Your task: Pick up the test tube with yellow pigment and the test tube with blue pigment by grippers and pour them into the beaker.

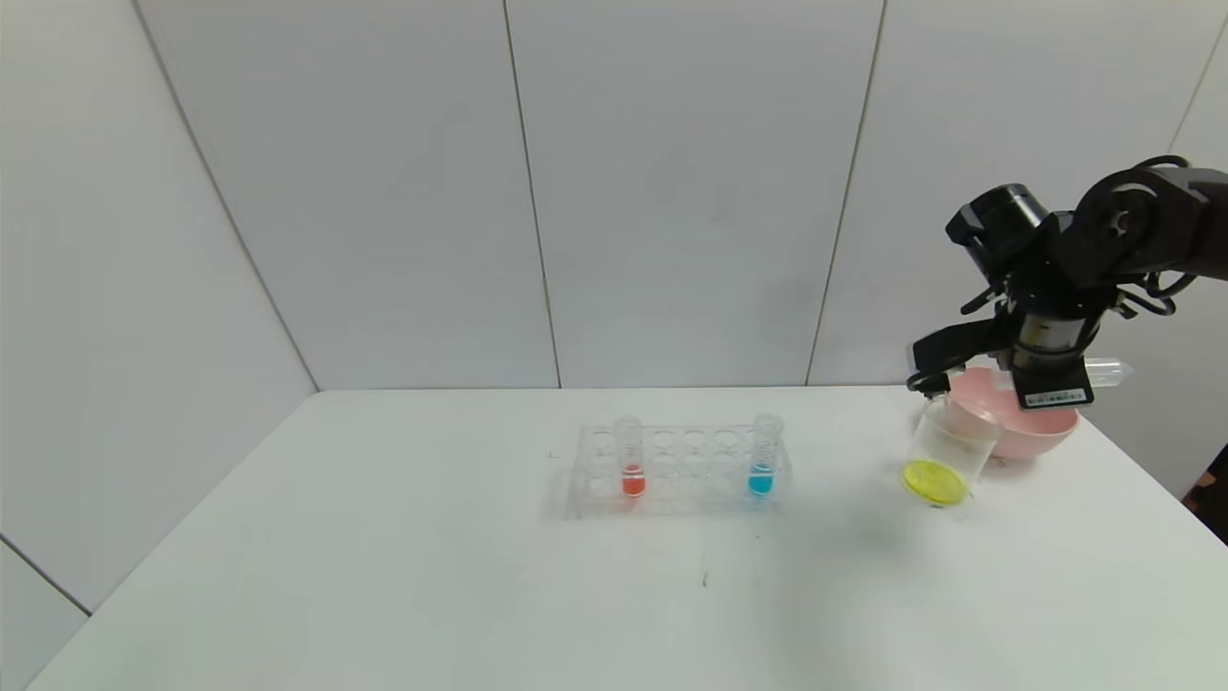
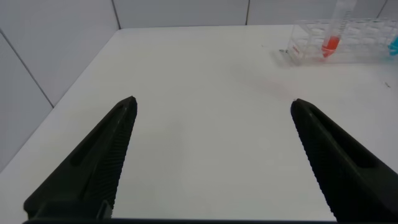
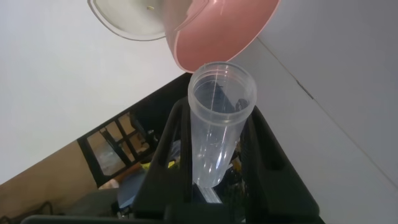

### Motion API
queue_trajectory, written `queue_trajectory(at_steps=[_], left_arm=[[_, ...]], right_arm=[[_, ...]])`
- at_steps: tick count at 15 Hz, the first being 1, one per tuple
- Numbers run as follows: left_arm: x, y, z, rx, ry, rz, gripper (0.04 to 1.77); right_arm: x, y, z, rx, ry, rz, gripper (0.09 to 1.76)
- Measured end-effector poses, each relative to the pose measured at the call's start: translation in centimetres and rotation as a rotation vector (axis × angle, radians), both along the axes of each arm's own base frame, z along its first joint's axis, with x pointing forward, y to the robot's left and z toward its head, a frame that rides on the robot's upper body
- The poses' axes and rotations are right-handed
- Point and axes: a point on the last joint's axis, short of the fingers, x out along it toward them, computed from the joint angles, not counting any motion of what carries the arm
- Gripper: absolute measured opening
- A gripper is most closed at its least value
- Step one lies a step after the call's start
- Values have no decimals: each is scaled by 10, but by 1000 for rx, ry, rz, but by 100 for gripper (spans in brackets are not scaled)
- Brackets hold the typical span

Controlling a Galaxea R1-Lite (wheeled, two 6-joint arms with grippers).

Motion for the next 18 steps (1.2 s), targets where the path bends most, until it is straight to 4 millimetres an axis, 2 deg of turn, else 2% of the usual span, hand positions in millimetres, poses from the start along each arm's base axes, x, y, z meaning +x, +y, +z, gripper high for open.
queue_trajectory(at_steps=[2,4,7,10,15,18], left_arm=[[0,0,0,0,0,0,176],[0,0,0,0,0,0,176],[0,0,0,0,0,0,176],[0,0,0,0,0,0,176],[0,0,0,0,0,0,176],[0,0,0,0,0,0,176]], right_arm=[[-2,-2,4,12,-11,-3,51],[-2,-8,8,105,-36,9,51],[4,-23,15,411,-141,45,51],[15,-45,25,713,-328,-45,51],[34,-51,43,1260,-638,-209,51],[41,-57,35,1421,-771,-231,51]])
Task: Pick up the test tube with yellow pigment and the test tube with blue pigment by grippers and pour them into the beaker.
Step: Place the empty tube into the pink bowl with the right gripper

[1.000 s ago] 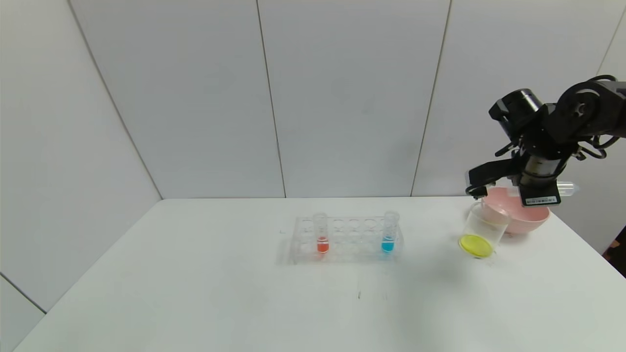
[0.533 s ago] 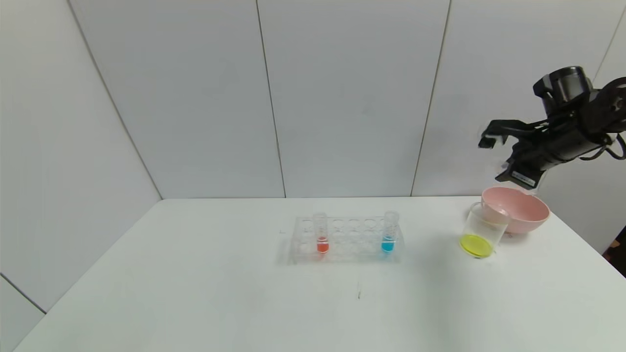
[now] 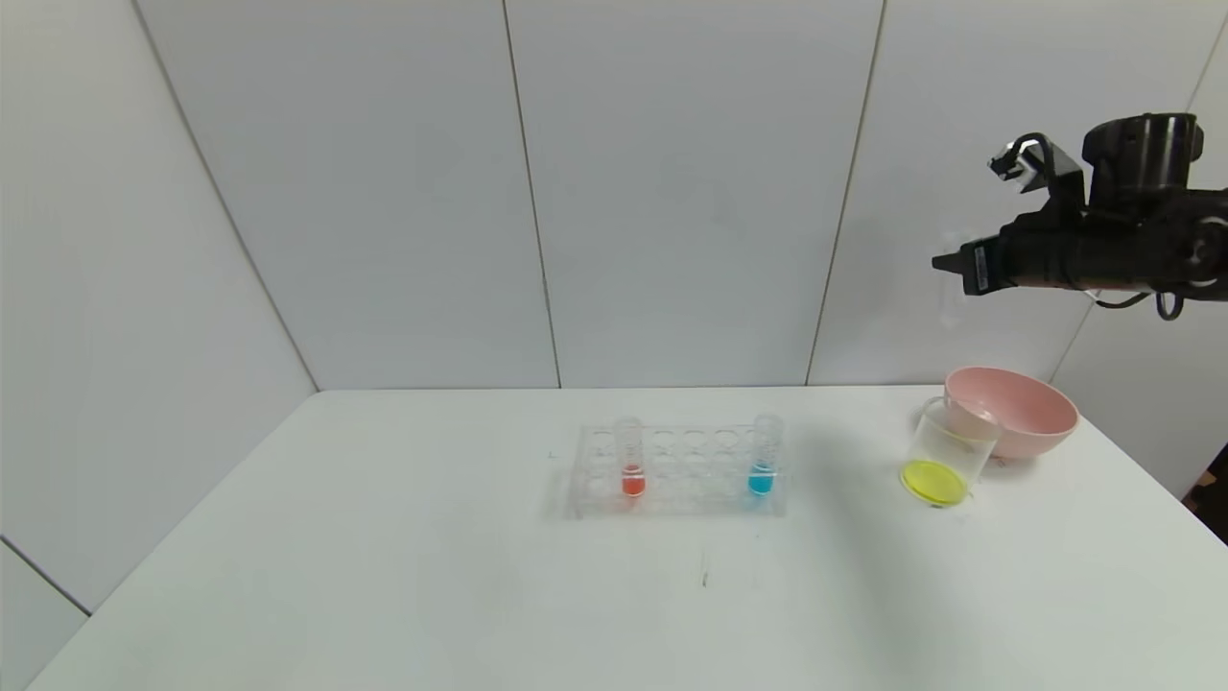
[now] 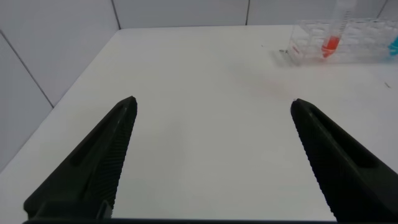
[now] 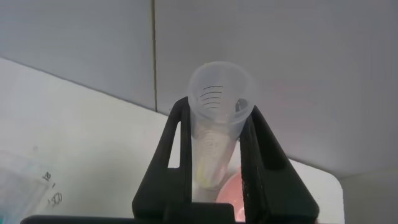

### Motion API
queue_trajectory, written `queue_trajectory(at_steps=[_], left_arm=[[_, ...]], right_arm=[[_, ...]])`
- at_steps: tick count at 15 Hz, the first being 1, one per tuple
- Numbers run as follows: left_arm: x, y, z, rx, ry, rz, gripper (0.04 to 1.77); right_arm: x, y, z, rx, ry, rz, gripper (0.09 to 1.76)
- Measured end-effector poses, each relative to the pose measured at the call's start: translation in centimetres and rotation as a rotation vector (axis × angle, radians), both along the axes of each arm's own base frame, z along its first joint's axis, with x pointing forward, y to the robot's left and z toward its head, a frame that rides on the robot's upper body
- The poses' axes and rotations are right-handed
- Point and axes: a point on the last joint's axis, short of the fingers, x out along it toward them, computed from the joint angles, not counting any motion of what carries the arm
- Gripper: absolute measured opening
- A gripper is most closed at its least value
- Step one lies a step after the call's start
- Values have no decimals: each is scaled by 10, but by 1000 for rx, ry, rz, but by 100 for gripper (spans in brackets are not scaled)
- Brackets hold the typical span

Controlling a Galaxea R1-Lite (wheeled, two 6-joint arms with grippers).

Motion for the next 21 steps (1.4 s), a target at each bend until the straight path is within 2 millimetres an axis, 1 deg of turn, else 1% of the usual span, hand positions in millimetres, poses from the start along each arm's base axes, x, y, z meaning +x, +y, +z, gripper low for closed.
queue_trajectory(at_steps=[2,3,4,6,10,11,13,15,17,19,21], left_arm=[[0,0,0,0,0,0,176],[0,0,0,0,0,0,176],[0,0,0,0,0,0,176],[0,0,0,0,0,0,176],[0,0,0,0,0,0,176],[0,0,0,0,0,0,176],[0,0,0,0,0,0,176],[0,0,0,0,0,0,176],[0,0,0,0,0,0,176],[0,0,0,0,0,0,176],[0,0,0,0,0,0,176]], right_arm=[[-4,-5,-16,35,-43,-1,51],[-10,-9,-25,47,-63,-5,51],[-16,-11,-32,61,-80,-9,51],[-37,-14,-44,118,-105,-28,51],[-85,-17,-53,181,-99,-63,51],[-93,-19,-54,189,-109,-68,51],[-103,-21,-52,191,-155,-75,51],[-104,-29,-55,186,-169,-98,51],[-97,-40,-62,179,-181,-126,51],[-84,-54,-73,174,-187,-159,51],[-67,-68,-87,173,-177,-192,51]])
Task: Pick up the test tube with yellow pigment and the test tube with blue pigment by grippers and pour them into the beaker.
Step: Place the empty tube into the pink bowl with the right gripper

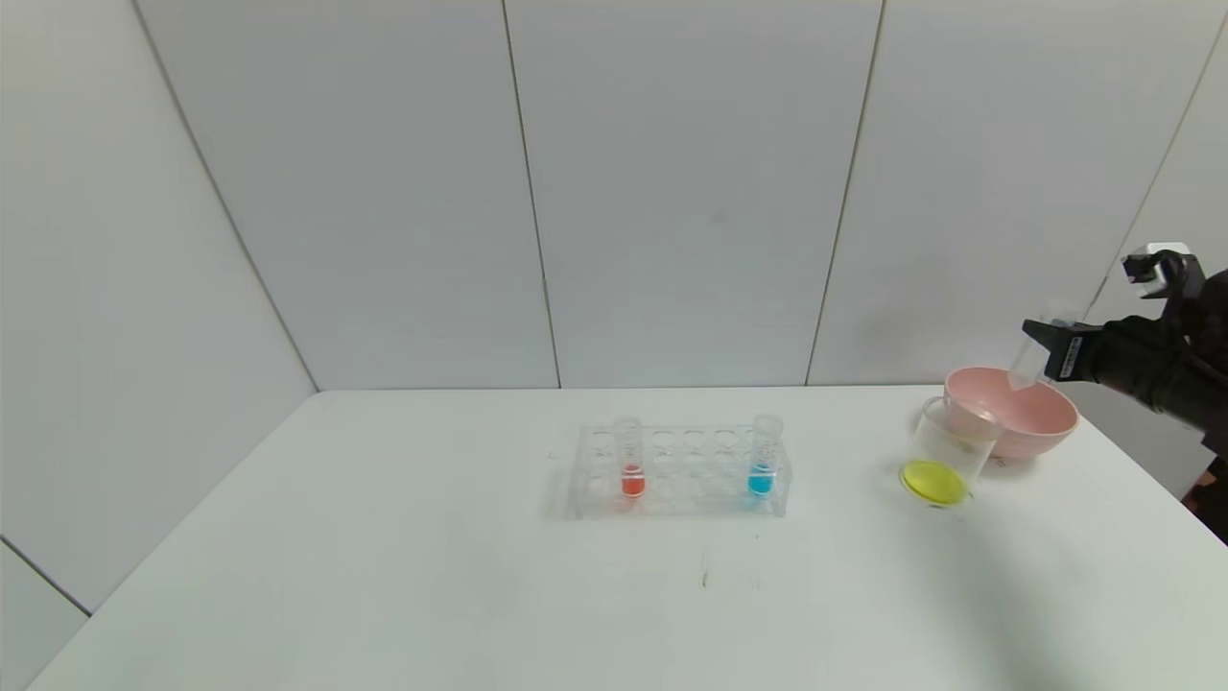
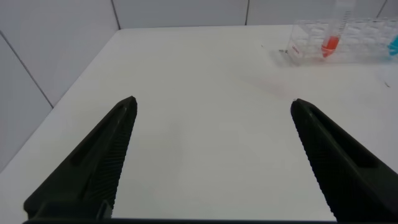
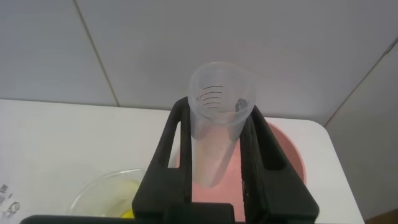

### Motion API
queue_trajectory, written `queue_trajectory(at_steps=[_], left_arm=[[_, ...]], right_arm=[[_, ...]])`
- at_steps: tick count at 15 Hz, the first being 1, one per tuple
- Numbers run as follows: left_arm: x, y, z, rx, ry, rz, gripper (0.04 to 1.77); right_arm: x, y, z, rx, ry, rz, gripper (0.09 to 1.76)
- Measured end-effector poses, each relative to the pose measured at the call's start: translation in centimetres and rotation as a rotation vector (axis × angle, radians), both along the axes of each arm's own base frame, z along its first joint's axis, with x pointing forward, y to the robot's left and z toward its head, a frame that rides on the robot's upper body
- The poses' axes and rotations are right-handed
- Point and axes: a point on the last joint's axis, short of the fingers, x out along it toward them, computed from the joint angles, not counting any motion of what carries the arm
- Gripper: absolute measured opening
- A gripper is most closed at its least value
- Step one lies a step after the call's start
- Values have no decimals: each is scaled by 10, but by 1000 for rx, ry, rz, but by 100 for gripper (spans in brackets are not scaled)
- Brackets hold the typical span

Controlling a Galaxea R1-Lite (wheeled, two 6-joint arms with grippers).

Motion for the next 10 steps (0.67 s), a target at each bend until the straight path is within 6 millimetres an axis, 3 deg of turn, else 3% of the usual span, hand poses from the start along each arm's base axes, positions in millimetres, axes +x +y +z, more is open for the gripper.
queue_trajectory(at_steps=[4,10], left_arm=[[0,0,0,0,0,0,176],[0,0,0,0,0,0,176]], right_arm=[[45,-26,-23,0,-12,-42,51],[85,-34,-60,8,12,-38,51]])
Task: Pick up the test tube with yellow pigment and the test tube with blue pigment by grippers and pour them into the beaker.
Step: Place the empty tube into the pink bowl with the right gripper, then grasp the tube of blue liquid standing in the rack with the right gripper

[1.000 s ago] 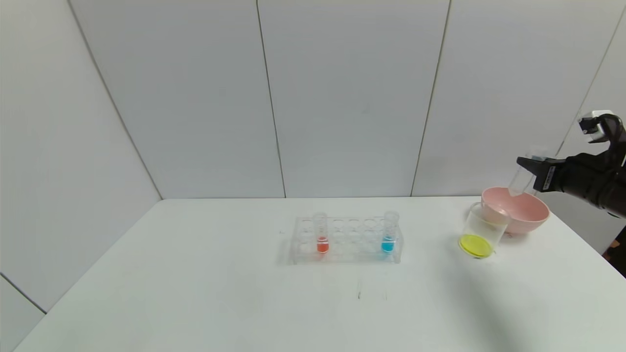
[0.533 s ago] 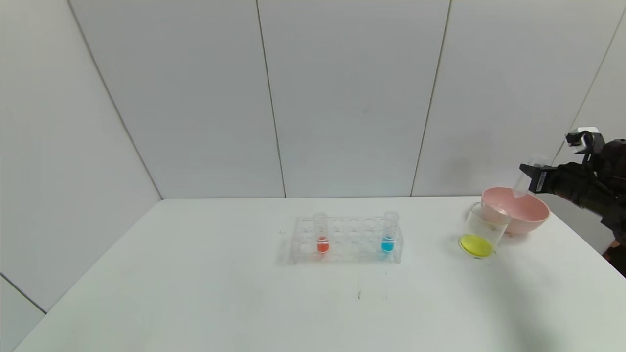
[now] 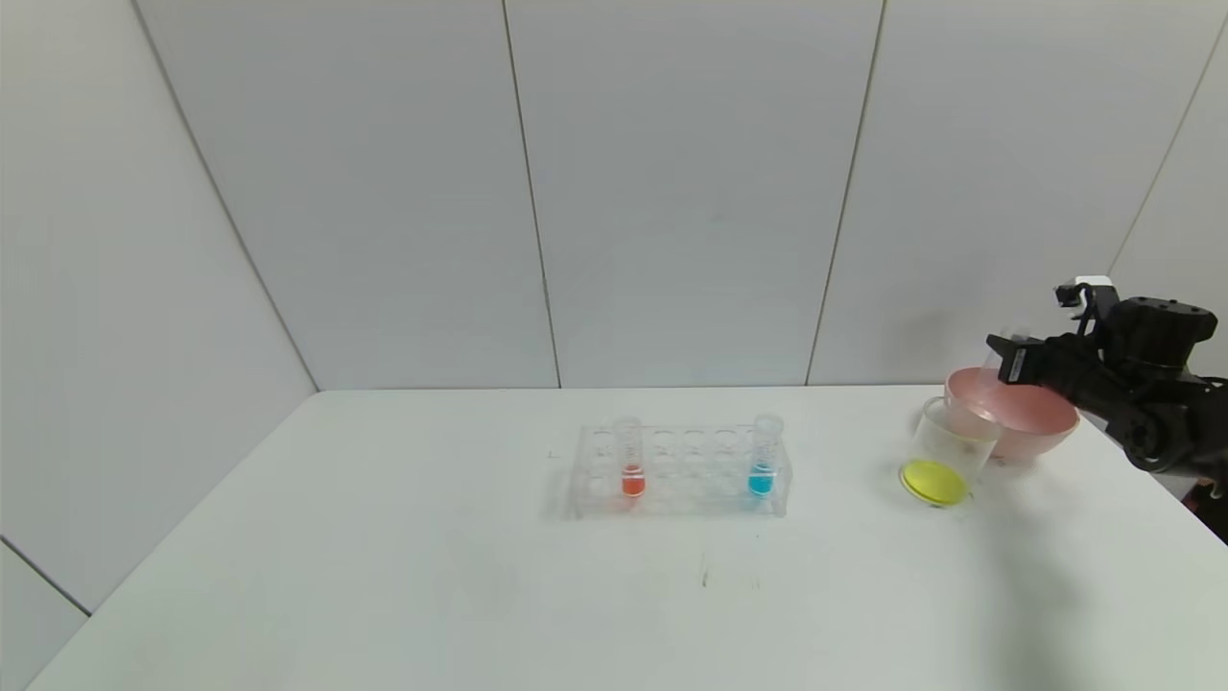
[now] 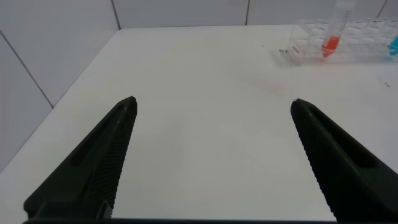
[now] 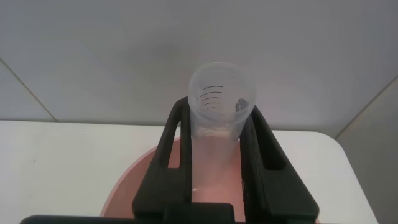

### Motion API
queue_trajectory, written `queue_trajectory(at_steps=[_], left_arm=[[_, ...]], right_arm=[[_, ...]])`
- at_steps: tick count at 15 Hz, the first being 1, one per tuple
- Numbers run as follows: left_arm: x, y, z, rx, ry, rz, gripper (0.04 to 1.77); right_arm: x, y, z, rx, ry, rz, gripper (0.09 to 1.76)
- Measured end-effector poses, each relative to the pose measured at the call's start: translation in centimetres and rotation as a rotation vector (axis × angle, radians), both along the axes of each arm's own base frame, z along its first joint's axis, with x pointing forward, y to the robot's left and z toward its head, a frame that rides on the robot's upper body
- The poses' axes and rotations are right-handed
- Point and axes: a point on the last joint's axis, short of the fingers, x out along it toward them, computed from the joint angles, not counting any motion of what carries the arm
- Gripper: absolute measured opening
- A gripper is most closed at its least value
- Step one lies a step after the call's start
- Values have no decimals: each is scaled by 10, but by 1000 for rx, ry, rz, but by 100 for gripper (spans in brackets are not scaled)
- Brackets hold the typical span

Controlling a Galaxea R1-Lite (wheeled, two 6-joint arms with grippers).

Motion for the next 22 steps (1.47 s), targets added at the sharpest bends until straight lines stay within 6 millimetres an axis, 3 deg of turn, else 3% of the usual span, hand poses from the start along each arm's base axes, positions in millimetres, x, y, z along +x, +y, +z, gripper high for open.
queue_trajectory(at_steps=[1,6,12,16,22], left_arm=[[0,0,0,0,0,0,176],[0,0,0,0,0,0,176],[0,0,0,0,0,1,176],[0,0,0,0,0,0,176],[0,0,0,0,0,0,176]], right_arm=[[3,-1,-5,0,2,1,55],[13,-3,-15,-1,-1,1,110],[6,11,10,-21,-53,-30,143],[-22,40,27,-21,-59,11,154],[-94,119,37,-14,-60,91,163]])
